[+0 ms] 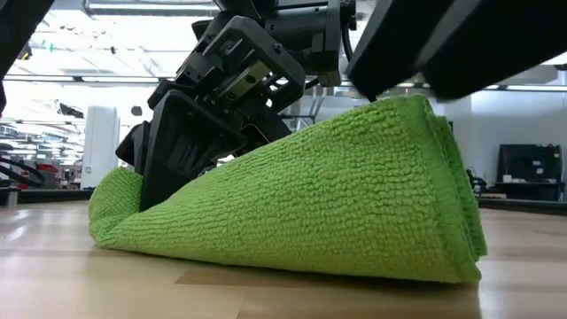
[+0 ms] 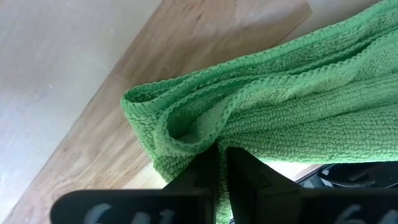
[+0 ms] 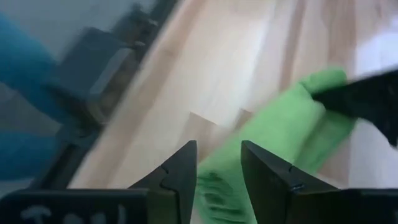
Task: Roll microfiber towels into tight, uniform cylinder then place into a basket
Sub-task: Roll the green microfiber towel
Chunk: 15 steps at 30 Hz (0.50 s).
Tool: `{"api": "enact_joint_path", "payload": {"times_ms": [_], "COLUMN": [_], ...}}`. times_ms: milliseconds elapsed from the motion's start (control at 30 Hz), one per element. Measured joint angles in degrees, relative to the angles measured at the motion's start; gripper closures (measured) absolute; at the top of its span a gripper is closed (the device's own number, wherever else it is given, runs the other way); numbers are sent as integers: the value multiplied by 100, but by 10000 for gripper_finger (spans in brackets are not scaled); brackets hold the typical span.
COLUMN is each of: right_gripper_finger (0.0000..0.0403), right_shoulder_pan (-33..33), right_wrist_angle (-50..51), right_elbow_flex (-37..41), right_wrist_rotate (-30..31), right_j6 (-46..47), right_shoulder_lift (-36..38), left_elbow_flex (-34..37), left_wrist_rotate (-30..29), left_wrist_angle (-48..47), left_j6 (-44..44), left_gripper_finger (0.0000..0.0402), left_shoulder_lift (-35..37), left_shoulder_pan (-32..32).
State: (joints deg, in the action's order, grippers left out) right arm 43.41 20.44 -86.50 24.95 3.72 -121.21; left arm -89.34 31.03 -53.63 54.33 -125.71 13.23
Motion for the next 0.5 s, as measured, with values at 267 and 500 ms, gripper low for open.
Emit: {"api": "enact_joint_path", "payload": {"times_ms": [267, 500], "right_gripper_finger": [255, 255], "right_shoulder_pan": [-262, -268], "right_wrist_angle": [529, 745], "right_elbow_flex": [0, -1], "right_wrist_rotate": [-467, -584], "right_j6": [878, 1280], "right_shoulder_lift": [0, -19], "left_elbow_flex": [0, 0], "left_wrist_rotate": [79, 122], "left_wrist_angle": [-2, 2], "left_j6": [-204, -309], "left_gripper_finger": [394, 394], "left_shoulder_lift": [-7, -9], "left_shoulder_pan": [-2, -2]}}
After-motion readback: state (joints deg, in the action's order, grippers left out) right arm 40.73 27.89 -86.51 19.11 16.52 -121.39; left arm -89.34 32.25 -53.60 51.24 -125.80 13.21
